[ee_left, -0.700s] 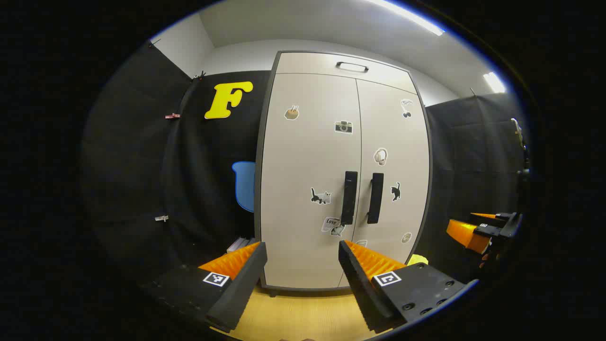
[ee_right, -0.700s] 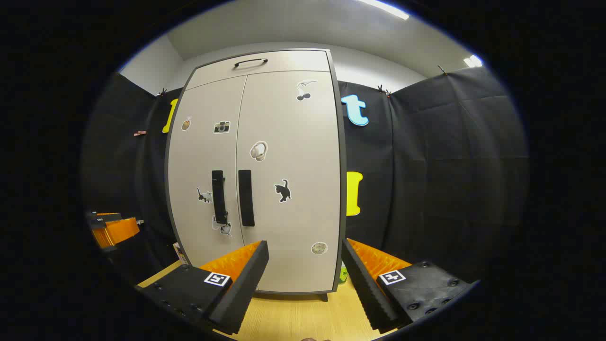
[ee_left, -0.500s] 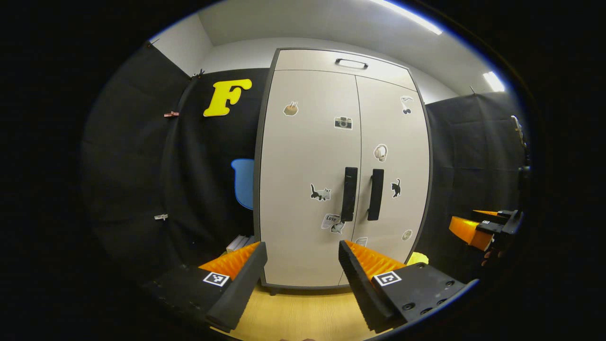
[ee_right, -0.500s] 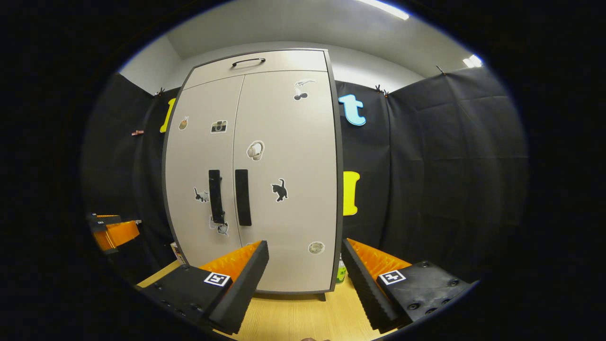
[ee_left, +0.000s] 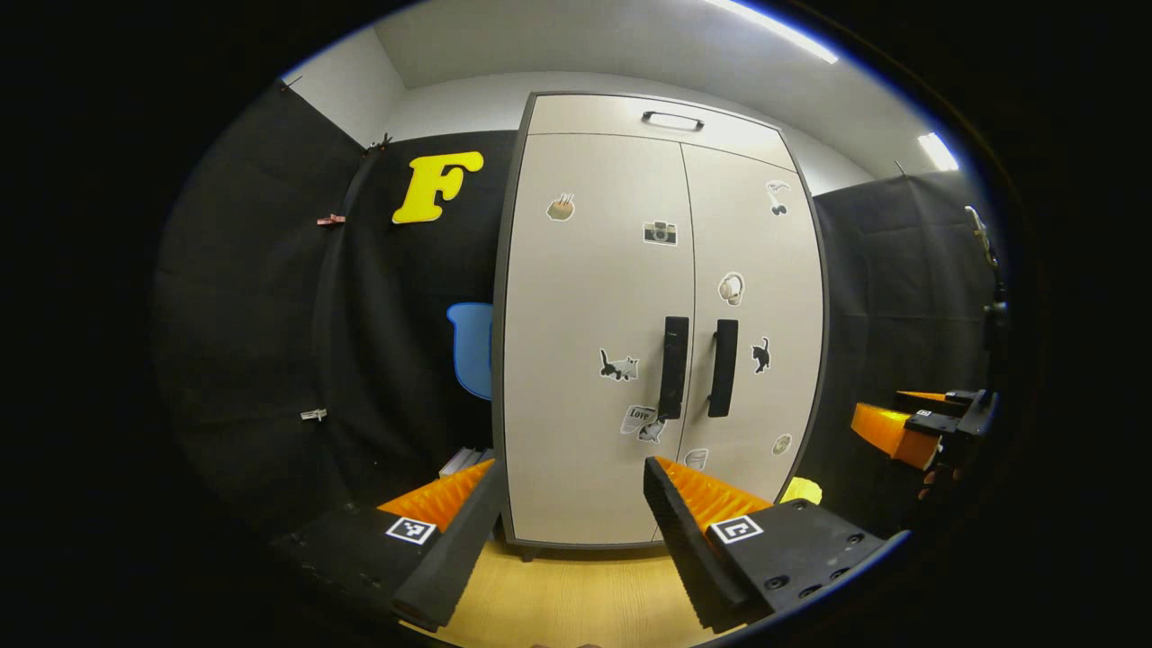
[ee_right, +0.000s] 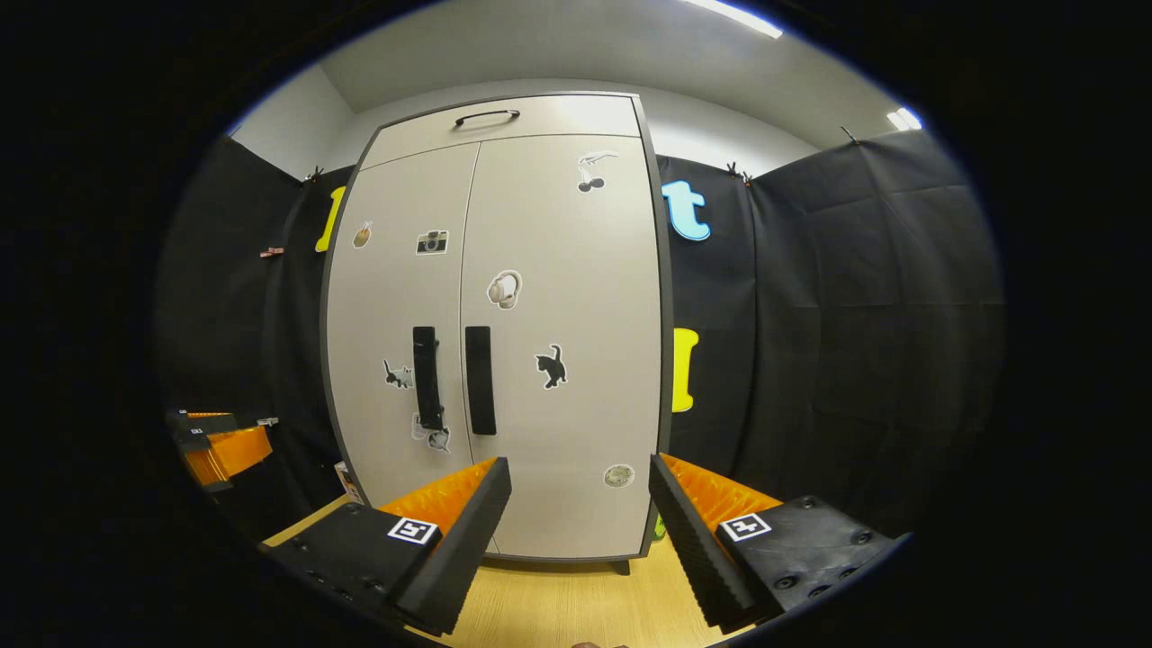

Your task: Open the right door of the double-door shoe cabinet with the right hand, and open the left door with the left hand.

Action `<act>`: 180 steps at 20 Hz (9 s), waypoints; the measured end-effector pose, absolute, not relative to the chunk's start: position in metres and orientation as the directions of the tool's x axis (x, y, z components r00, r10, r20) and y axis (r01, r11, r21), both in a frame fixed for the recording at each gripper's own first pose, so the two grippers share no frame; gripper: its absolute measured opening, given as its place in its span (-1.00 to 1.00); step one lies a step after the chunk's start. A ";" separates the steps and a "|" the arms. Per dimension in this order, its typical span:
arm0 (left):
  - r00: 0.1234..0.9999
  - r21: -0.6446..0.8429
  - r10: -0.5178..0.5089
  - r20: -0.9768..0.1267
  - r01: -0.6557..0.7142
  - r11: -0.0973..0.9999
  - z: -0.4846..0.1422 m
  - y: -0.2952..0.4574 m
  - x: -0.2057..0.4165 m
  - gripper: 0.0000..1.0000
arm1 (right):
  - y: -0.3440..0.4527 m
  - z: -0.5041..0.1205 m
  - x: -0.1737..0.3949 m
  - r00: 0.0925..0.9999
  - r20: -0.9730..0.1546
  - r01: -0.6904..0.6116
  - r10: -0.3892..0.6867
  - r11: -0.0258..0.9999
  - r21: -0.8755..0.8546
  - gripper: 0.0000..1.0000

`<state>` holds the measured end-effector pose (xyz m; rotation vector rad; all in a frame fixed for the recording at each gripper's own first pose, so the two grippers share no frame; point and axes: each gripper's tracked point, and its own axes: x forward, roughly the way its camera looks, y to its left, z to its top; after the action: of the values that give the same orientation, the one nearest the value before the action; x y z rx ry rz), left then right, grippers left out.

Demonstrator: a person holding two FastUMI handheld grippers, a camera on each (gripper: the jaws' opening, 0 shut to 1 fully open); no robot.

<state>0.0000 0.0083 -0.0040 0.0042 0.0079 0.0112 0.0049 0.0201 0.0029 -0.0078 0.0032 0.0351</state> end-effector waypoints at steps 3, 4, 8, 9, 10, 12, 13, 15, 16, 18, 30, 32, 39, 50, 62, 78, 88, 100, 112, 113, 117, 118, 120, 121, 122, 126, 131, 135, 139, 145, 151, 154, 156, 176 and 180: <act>1.000 0.010 0.013 -0.011 -0.012 1.000 -0.006 0.011 -0.001 0.89 | 0.026 0.002 0.005 0.999 -0.004 -0.042 0.041 0.999 -0.013 0.96; 1.000 0.010 0.014 -0.013 -0.014 1.000 -0.007 0.013 0.000 0.89 | 0.027 0.002 0.006 0.999 -0.003 -0.042 0.042 0.999 -0.014 0.96; 1.000 0.003 0.017 -0.019 -0.017 1.000 -0.009 0.018 0.000 0.89 | 0.032 -0.002 0.007 0.999 -0.032 -0.040 0.040 0.999 0.007 0.96; 1.000 0.001 0.019 -0.020 -0.019 1.000 -0.009 0.019 -0.001 0.90 | 0.033 -0.004 0.006 0.998 -0.043 -0.036 0.037 0.999 0.013 0.96; 1.000 -0.002 0.020 -0.020 -0.020 1.000 -0.010 0.020 -0.002 0.90 | 0.033 -0.005 0.006 0.998 -0.045 -0.032 0.033 0.999 0.019 0.96; 1.000 -0.012 0.016 -0.025 -0.016 1.000 -0.012 0.021 -0.002 0.90 | 0.033 -0.007 0.006 0.998 -0.049 -0.026 0.027 0.999 0.027 0.96; 0.999 -0.015 0.014 -0.029 -0.014 1.000 -0.014 0.022 -0.002 0.90 | 0.036 -0.009 0.008 0.998 -0.053 -0.039 0.041 0.998 0.042 0.95; 0.999 -0.018 0.009 -0.032 -0.010 1.000 -0.016 0.025 -0.003 0.90 | 0.039 -0.011 0.015 0.997 -0.064 -0.044 0.048 0.997 0.062 0.93; 0.999 -0.015 0.009 -0.036 -0.009 1.000 -0.018 0.026 -0.003 0.90 | 0.040 -0.010 0.020 0.997 -0.064 -0.042 0.046 0.997 0.063 0.92; 0.999 -0.002 0.009 -0.044 -0.010 1.000 -0.022 0.030 -0.005 0.90 | 0.044 -0.007 0.028 0.997 -0.056 -0.043 0.046 0.997 0.061 0.94; 0.998 -0.037 0.014 -0.058 -0.016 0.999 -0.028 0.056 -0.012 0.89 | 0.119 0.005 0.118 0.990 -0.091 -0.108 0.107 0.994 -0.012 0.94; 0.997 -0.041 0.031 -0.064 -0.034 0.999 -0.031 0.065 -0.012 0.89 | 0.127 0.007 0.134 0.989 -0.095 -0.116 0.114 0.993 -0.012 0.94; 0.992 -0.017 0.085 -0.090 -0.087 0.996 -0.039 0.086 -0.010 0.90 | 0.131 0.012 0.184 0.993 -0.083 -0.080 0.079 0.997 -0.006 0.96; 0.992 -0.055 0.097 -0.082 -0.102 0.993 -0.037 0.090 -0.012 0.90 | 0.146 0.003 0.201 0.991 -0.113 -0.064 0.068 0.997 0.037 0.06; 0.991 -0.074 0.072 -0.110 -0.080 0.994 -0.050 0.100 -0.040 0.89 | 0.145 0.001 0.196 0.981 -0.162 -0.097 0.103 0.994 0.046 -0.75; 0.995 0.006 -0.050 -0.084 0.051 0.999 -0.019 0.041 -0.036 0.89 | 0.113 0.012 0.152 0.984 -0.103 -0.144 0.147 0.989 0.030 -0.75; 0.994 -0.001 -0.036 -0.101 0.036 0.999 -0.013 -0.002 -0.022 0.89 | 0.083 0.016 0.132 0.976 -0.097 -0.196 0.197 0.980 0.016 -0.76; 0.992 -0.017 0.059 -0.112 -0.061 0.998 -0.019 -0.018 -0.011 0.89 | 0.002 0.020 0.135 0.999 -0.051 -0.020 0.017 0.997 -0.073 -0.81; 0.992 -0.011 0.042 -0.122 -0.044 0.999 -0.015 -0.009 0.011 0.89 | 0.001 0.004 0.117 0.995 -0.097 0.014 -0.004 0.995 0.099 -0.84; 0.992 -0.013 0.035 -0.119 -0.036 0.999 -0.014 -0.010 0.015 0.89 | 0.000 0.005 0.117 0.996 -0.085 0.027 -0.017 0.993 0.114 -0.84; 0.995 -0.018 -0.008 -0.096 0.007 1.000 -0.003 -0.016 0.035 0.90 | -0.006 0.009 0.115 0.995 -0.051 0.088 -0.081 0.985 0.148 -0.81; 0.996 -0.012 -0.023 -0.086 0.022 1.000 0.000 -0.021 0.040 0.89 | -0.006 0.011 0.114 0.995 -0.041 0.092 -0.087 0.984 0.152 -0.77; 0.997 0.014 -0.049 -0.056 0.050 0.999 0.011 -0.029 0.055 0.84 | -0.009 0.009 0.109 0.993 -0.035 0.115 -0.111 0.984 0.139 -0.53; 0.997 0.030 -0.060 -0.042 0.061 0.998 0.016 -0.034 0.062 0.84 | -0.012 0.008 0.108 0.991 -0.038 0.130 -0.126 0.983 0.131 -0.40; 0.997 0.046 -0.068 -0.029 0.069 0.997 0.021 -0.040 0.069 0.89 | -0.012 0.006 0.107 0.991 -0.043 0.131 -0.126 0.983 0.128 -0.02; 0.995 0.067 -0.101 0.000 0.101 0.993 0.031 -0.061 0.099 0.89 | -0.005 -0.005 0.095 0.990 -0.091 0.123 -0.112 0.984 0.129 0.87; 0.994 0.046 -0.103 0.019 0.102 0.994 0.038 -0.080 0.141 0.89 | 0.009 -0.004 0.093 0.994 -0.087 0.077 -0.066 0.989 0.123 0.93; 0.995 0.006 -0.094 0.024 0.094 0.996 0.042 -0.090 0.171 0.89 | 0.017 -0.004 0.093 0.996 -0.083 0.024 -0.016 0.995 0.095 0.92; 0.996 0.006 -0.092 0.017 0.092 0.996 0.042 -0.099 0.201 0.89 | 0.032 -0.004 0.090 0.994 -0.087 -0.053 0.061 0.994 0.091 0.92; 0.998 0.004 -0.062 -0.003 0.062 0.998 0.037 -0.102 0.227 0.63 | 0.046 -0.004 0.093 0.989 -0.081 -0.114 0.122 0.988 0.102 0.92; 0.999 -0.015 -0.035 -0.041 0.034 0.999 0.026 -0.104 0.236 0.07 | 0.062 -0.005 0.091 0.975 -0.093 -0.186 0.201 0.972 0.144 0.93; 0.998 -0.033 -0.047 -0.032 0.046 0.998 0.026 -0.108 0.236 0.05 | 0.070 -0.007 0.089 0.966 -0.107 -0.216 0.236 0.962 0.167 0.92; 0.999 -0.026 -0.050 -0.003 0.050 0.998 0.026 -0.109 0.234 -0.29 | 0.070 -0.009 0.089 0.962 -0.111 -0.229 0.249 0.959 0.167 0.93; 0.987 0.003 -0.147 -0.064 0.148 0.989 0.019 -0.092 0.211 -0.75 | 0.074 -0.015 0.088 0.962 -0.139 -0.209 0.234 0.962 0.173 0.92; 0.983 -0.005 -0.169 -0.068 0.169 0.986 0.019 -0.086 0.208 -0.76 | 0.073 -0.013 0.090 0.971 -0.124 -0.187 0.206 0.971 0.149 0.93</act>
<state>0.2076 -0.0859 0.0191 0.0007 0.0688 -0.1703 0.0902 0.0729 -0.0133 0.1373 0.1394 0.1994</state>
